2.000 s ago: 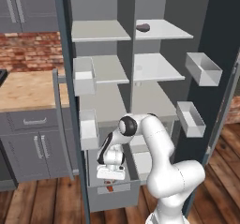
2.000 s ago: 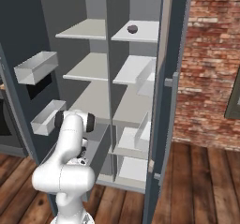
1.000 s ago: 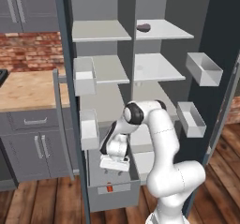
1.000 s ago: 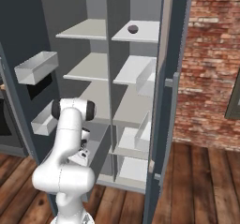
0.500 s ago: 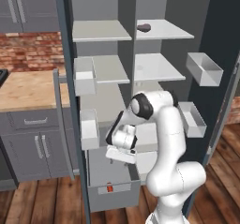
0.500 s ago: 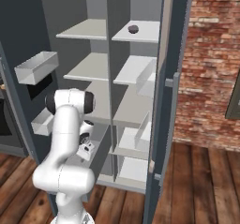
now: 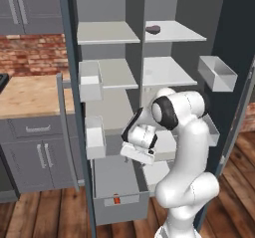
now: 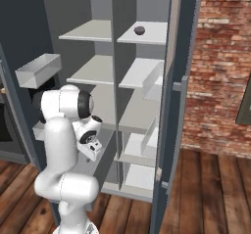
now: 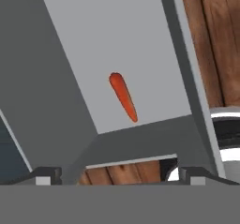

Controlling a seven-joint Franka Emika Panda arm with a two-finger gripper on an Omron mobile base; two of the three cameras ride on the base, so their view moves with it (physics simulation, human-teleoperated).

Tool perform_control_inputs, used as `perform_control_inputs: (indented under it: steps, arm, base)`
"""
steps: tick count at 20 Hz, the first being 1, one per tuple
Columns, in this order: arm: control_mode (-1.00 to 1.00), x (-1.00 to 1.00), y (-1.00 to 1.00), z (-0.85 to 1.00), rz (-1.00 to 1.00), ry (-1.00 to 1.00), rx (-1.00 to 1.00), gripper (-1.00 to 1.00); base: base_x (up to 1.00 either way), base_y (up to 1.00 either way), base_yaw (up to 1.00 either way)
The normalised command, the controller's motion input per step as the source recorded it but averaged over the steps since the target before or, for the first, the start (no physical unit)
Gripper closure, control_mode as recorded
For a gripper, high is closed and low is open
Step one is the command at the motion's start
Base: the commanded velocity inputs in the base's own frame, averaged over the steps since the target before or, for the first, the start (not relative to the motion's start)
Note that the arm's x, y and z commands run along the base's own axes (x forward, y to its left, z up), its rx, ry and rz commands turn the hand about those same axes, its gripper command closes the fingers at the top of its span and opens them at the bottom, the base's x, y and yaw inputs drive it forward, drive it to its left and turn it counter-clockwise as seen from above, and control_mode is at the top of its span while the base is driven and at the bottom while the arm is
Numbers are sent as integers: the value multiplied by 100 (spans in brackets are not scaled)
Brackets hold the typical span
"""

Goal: Take the carrot and eggplant from the fridge shelf and place them in the freezer drawer to begin freezing them.

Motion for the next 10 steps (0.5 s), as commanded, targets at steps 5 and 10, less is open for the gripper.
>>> perform_control_inputs:
  steps: [5, 10]
  arm:
    - [-100, -53, -8, 97, -14, -7, 0, -100]
    - [-100, -61, -2, 90, -9, -12, -8, -100]
  base:
    - [0, 0, 0]
    - [0, 0, 0]
